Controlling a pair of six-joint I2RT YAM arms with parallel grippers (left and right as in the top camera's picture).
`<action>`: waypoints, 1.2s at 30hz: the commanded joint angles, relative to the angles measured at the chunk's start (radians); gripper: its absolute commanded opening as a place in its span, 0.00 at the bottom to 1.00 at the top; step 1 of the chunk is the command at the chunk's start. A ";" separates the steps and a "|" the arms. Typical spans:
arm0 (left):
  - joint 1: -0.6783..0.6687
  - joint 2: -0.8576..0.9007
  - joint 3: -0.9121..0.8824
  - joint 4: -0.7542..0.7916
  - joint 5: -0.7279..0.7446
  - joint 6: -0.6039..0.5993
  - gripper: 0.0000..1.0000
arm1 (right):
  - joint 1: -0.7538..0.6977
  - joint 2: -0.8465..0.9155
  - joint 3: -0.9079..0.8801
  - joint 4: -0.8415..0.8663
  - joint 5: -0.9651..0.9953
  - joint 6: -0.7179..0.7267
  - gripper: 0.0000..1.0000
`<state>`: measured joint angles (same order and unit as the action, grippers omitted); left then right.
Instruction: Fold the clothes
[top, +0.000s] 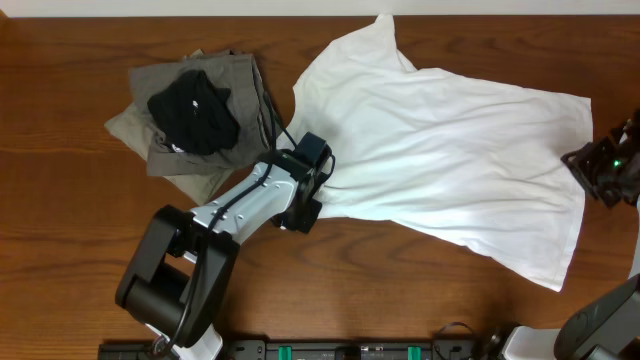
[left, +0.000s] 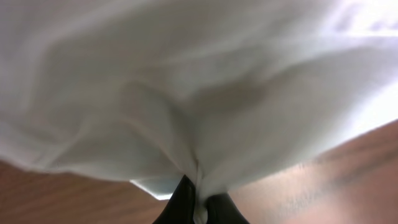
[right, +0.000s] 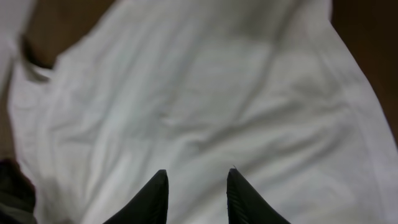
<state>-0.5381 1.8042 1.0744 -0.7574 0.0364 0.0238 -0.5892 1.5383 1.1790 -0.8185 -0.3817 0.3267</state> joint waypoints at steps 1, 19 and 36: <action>-0.002 -0.071 0.097 -0.029 -0.030 0.009 0.06 | 0.016 0.000 -0.013 -0.039 0.085 0.024 0.29; 0.018 -0.185 0.147 0.094 -0.079 -0.011 0.06 | 0.053 0.000 -0.488 0.039 0.212 0.087 0.40; 0.101 -0.185 0.147 0.149 -0.105 -0.033 0.06 | 0.052 0.000 -0.415 -0.122 0.116 -0.074 0.44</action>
<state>-0.4503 1.6157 1.2163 -0.6193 -0.0422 0.0143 -0.5400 1.5322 0.7353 -0.9245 -0.2428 0.2974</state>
